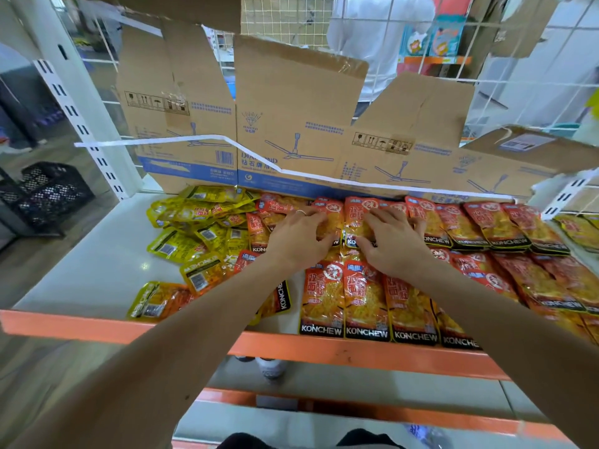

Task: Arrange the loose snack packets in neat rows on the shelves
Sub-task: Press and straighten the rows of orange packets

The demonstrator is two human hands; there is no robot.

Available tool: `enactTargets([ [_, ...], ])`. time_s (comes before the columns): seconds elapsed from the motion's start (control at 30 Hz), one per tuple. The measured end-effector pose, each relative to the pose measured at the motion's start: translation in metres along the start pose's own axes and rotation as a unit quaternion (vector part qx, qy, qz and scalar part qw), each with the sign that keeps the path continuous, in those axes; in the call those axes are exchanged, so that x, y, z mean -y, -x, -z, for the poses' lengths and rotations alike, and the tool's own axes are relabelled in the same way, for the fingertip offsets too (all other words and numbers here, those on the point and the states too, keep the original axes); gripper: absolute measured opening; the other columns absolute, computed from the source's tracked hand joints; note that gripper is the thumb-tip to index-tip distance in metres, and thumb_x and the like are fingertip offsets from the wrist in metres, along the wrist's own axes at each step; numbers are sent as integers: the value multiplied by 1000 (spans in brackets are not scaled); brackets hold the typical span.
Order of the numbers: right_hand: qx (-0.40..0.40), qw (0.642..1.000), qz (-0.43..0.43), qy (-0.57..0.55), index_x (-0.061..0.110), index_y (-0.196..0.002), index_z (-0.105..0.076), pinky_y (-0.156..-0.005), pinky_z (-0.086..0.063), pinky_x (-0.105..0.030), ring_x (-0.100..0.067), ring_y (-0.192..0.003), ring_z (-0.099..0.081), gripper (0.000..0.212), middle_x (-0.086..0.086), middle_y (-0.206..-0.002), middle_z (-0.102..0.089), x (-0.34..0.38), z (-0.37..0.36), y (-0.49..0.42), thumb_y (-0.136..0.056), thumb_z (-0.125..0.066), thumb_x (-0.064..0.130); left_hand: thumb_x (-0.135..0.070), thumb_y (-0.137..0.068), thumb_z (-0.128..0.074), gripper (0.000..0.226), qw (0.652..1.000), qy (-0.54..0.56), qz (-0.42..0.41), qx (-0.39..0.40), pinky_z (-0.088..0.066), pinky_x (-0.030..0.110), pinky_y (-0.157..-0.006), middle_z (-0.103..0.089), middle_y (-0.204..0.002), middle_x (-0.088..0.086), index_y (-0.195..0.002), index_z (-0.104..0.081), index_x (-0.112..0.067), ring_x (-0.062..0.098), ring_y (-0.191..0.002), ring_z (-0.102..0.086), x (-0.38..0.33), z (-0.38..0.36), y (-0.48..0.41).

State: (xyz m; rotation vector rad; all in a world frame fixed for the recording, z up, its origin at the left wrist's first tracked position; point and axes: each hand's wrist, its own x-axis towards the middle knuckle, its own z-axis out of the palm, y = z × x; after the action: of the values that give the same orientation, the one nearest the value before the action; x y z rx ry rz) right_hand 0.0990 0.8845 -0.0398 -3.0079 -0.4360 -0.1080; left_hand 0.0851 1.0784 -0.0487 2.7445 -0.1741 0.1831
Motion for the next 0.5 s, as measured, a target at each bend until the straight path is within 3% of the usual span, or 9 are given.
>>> enactTargets([
  [0.23, 19, 1000, -25, -2, 19, -148, -35, -114, -13, -57, -23, -148, -15, 55, 0, -158, -31, 3, 3, -8, -100, -39, 46, -49, -102, -43, 52, 996, -84, -14, 19, -30, 47, -114, -38, -156, 2, -146, -44, -22, 30, -144, -26, -7, -1, -5],
  [0.37, 36, 998, -40, -29, 27, -152, -31, -116, -9, -61, -21, -150, -12, 60, 8, -164, -17, 3, 12, -9, -98, -44, 50, -43, -103, -41, 46, 999, -48, -14, 15, -30, 48, -115, -40, -154, 4, -143, -46, -21, 29, -144, -24, -7, 2, -1],
  [0.5, 7, 998, 10, -55, 26, -148, -38, -114, -13, -62, -23, -149, -16, 55, 10, -164, -15, 22, 31, -1, -98, -50, 45, -34, -103, -41, 49, 1000, -15, -14, -17, -28, 49, -118, -38, -157, 3, -149, -40, -20, 26, -146, -24, 2, 20, 23],
])
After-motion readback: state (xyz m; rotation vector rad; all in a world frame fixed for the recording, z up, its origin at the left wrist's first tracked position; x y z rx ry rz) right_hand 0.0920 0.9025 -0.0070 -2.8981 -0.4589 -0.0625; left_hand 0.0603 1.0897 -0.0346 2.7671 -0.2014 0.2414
